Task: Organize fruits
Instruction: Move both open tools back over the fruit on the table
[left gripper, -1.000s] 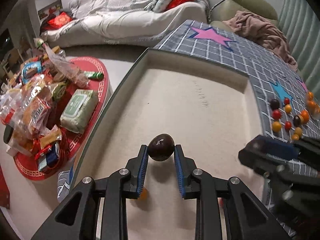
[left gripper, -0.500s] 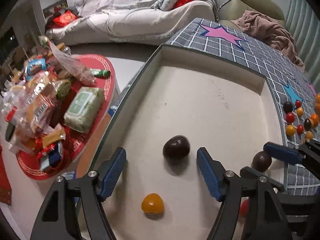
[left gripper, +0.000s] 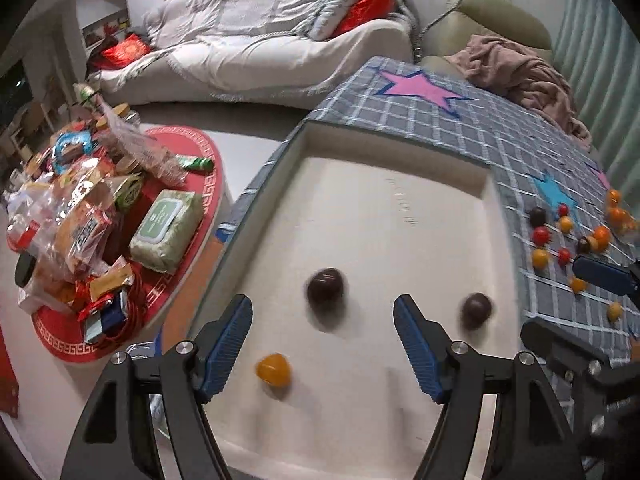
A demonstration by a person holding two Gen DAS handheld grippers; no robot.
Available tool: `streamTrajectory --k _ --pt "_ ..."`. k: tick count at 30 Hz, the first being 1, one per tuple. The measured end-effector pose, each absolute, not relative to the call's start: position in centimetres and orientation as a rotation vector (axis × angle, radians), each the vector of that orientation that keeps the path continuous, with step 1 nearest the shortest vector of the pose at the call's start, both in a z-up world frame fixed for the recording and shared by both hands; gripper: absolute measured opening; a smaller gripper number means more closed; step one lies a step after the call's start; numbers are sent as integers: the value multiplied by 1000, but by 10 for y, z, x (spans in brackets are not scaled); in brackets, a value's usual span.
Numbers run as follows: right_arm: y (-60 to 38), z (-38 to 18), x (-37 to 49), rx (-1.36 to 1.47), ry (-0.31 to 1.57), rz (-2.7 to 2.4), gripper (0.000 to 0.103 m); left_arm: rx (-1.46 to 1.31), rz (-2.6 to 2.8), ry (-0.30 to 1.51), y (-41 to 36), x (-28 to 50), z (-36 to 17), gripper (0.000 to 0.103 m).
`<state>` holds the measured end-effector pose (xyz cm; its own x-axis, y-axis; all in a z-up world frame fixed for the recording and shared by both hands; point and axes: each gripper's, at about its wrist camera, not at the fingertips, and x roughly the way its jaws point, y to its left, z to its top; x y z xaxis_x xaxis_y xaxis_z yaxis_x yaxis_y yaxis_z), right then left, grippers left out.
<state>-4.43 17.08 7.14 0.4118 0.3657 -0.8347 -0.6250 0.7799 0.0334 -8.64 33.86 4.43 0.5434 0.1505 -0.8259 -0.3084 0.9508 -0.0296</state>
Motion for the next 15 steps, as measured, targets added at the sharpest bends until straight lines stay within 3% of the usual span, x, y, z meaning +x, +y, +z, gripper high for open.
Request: streamTrajectory --k 15 --pt "8 41 -55 -110 1065 380 87 -21 29 972 203 -83 58 74"
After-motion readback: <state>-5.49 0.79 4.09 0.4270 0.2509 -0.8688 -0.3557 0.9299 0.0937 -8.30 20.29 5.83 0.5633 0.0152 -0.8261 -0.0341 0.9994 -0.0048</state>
